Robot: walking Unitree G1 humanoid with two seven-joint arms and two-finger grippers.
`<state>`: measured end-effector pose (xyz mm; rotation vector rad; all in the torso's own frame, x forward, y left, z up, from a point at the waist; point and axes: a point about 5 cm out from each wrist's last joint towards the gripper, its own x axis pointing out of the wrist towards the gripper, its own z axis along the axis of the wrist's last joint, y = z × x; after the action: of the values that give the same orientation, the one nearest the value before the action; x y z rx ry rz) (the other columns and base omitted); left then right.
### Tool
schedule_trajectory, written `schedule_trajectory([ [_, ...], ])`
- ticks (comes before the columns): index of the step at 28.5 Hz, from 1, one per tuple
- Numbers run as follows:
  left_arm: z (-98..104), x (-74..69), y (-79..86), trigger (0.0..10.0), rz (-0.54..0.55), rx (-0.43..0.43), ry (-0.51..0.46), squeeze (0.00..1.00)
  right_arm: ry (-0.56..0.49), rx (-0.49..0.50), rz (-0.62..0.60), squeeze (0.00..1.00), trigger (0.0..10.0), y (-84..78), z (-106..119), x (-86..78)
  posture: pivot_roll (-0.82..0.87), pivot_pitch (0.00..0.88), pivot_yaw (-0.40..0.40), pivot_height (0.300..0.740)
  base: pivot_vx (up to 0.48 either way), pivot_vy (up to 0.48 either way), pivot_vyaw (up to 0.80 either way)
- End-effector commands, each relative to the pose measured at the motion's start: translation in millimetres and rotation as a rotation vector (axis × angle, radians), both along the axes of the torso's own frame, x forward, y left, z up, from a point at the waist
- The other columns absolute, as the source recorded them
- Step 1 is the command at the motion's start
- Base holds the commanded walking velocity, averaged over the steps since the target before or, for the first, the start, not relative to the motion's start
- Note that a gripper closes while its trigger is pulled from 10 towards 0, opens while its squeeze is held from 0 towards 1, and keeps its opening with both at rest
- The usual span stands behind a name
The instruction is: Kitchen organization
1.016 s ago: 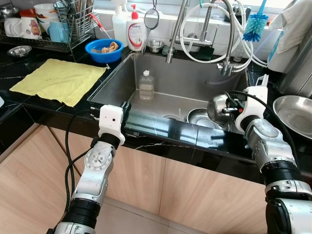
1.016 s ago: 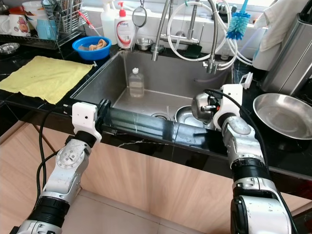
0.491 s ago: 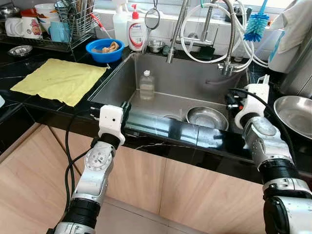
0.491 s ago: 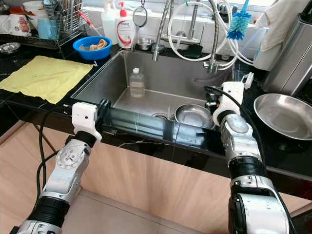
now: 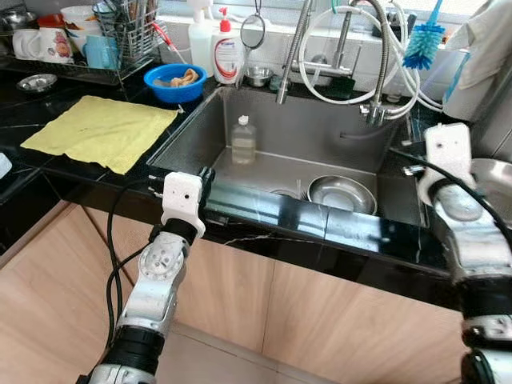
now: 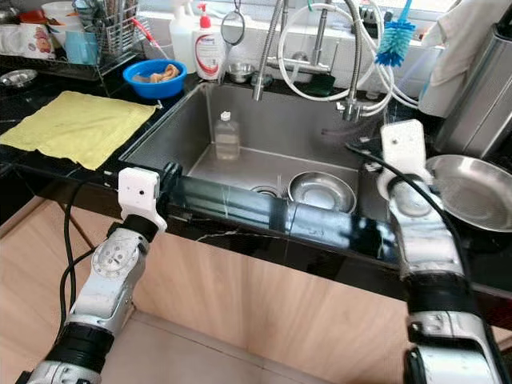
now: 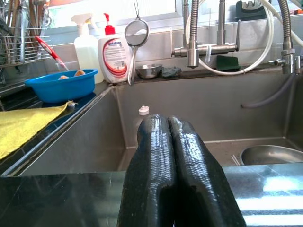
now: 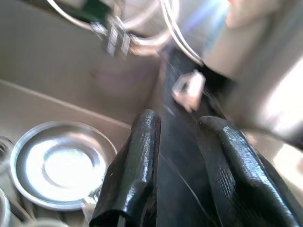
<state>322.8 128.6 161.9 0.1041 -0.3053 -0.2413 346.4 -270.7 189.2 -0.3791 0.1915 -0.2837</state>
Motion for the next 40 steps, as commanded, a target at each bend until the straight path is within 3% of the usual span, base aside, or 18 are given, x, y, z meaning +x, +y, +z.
schedule_trajectory([
  [1, 2.1, 0.2, -2.2, 10.0, -0.008, 0.012, -0.003, 0.0, -0.007, 0.013, -0.028, 0.13, 10.0, -2.6, 5.2, -4.3, 0.08, 0.0, -0.01, 0.74, 0.0, 0.0, 0.0],
  [2, 2.1, 0.2, -2.5, 10.0, -0.009, 0.012, -0.003, 0.0, 0.004, 0.017, -0.033, 1.0, 10.0, -3.1, 2.8, -6.5, 0.08, 0.0, -0.011, 0.74, 0.0, 0.0, 0.0],
  [6, 2.0, 0.1, -2.8, 10.0, -0.01, 0.011, -0.003, 0.0, 0.03, 0.016, -0.064, 1.0, 10.0, -6.3, -1.4, -11.5, 0.08, 0.0, -0.011, 0.74, 0.0, 0.0, 0.0],
  [7, 1.8, 0.0, -2.8, 10.0, -0.01, 0.01, -0.003, 0.0, 0.043, 0.014, -0.084, 0.89, 10.0, -9.4, -1.7, -13.5, 0.08, 0.0, -0.012, 0.74, 0.0, 0.0, 0.0],
  [8, 1.8, -0.1, -3.0, 10.0, -0.011, 0.01, -0.002, 0.0, 0.051, 0.009, -0.092, 0.1, 10.0, -11.0, -2.1, -14.3, 0.08, 0.0, -0.013, 0.74, 0.0, 0.0, 0.0],
  [9, 1.7, -0.2, -3.1, 10.0, -0.011, 0.01, -0.002, 0.0, 0.059, 0.006, -0.098, 0.1, 10.0, -11.9, -2.2, -15.0, 0.08, 0.0, -0.013, 0.74, 0.0, 0.0, 0.0],
  [10, 1.7, -0.3, -3.2, 10.0, -0.012, 0.011, -0.002, 0.0, 0.062, 0.007, -0.105, 0.0, 10.0, -12.5, -2.2, -15.5, 0.08, 0.0, -0.013, 0.74, 0.0, 0.0, 0.0],
  [23, 1.8, -0.9, -2.2, 10.0, -0.013, 0.013, -0.005, 0.0, 0.082, 0.007, -0.18, 0.0, 10.0, -22.1, -6.7, -20.9, 0.09, 0.0, -0.014, 0.74, 0.0, 0.0, 0.0],
  [40, 3.3, -0.8, -4.2, 10.0, -0.029, 0.02, -0.011, 0.0, 0.119, 0.117, -0.2, 0.0, 10.0, -19.8, -30.1, -19.8, 0.09, 0.0, -0.006, 0.74, 0.0, 0.0, 0.0],
])
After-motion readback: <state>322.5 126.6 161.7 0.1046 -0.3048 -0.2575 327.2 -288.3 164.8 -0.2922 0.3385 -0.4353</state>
